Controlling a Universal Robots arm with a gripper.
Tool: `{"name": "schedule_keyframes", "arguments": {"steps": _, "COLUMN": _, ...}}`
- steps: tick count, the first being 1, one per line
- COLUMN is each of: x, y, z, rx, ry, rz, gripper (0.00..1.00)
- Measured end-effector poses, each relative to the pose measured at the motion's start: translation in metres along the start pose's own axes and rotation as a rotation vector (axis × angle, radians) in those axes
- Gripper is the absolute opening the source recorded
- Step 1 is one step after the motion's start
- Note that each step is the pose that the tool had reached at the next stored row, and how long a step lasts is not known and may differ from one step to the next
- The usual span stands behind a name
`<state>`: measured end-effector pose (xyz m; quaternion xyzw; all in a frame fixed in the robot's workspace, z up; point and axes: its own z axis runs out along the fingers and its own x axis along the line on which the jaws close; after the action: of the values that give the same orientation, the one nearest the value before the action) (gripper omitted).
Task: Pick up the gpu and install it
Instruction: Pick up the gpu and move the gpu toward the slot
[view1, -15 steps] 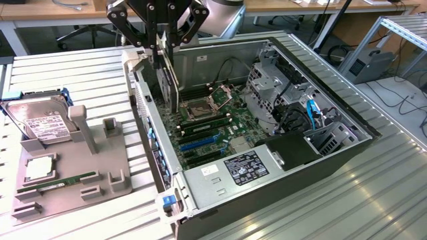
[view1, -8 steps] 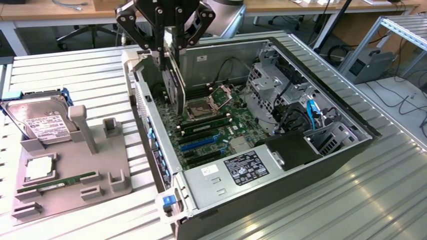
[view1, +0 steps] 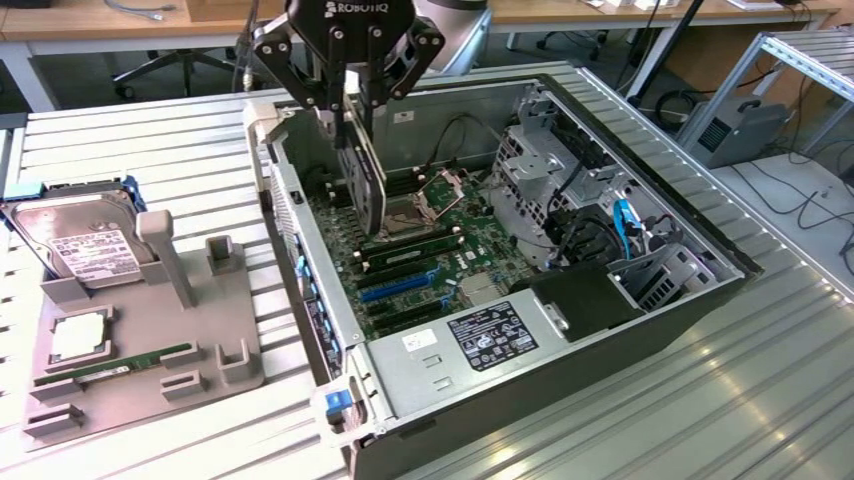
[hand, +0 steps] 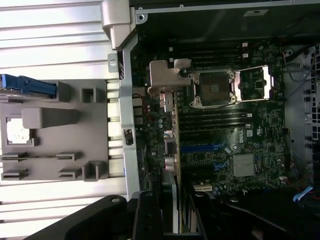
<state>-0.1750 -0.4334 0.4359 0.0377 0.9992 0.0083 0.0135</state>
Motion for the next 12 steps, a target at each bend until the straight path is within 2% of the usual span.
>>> {"name": "schedule_keyframes", "arguments": {"steps": 12, "x": -0.014, "y": -0.0038, "z": 0.0096, "rx": -0.0001, "ry": -0.0001, "rz": 0.0, "gripper": 0.27}}
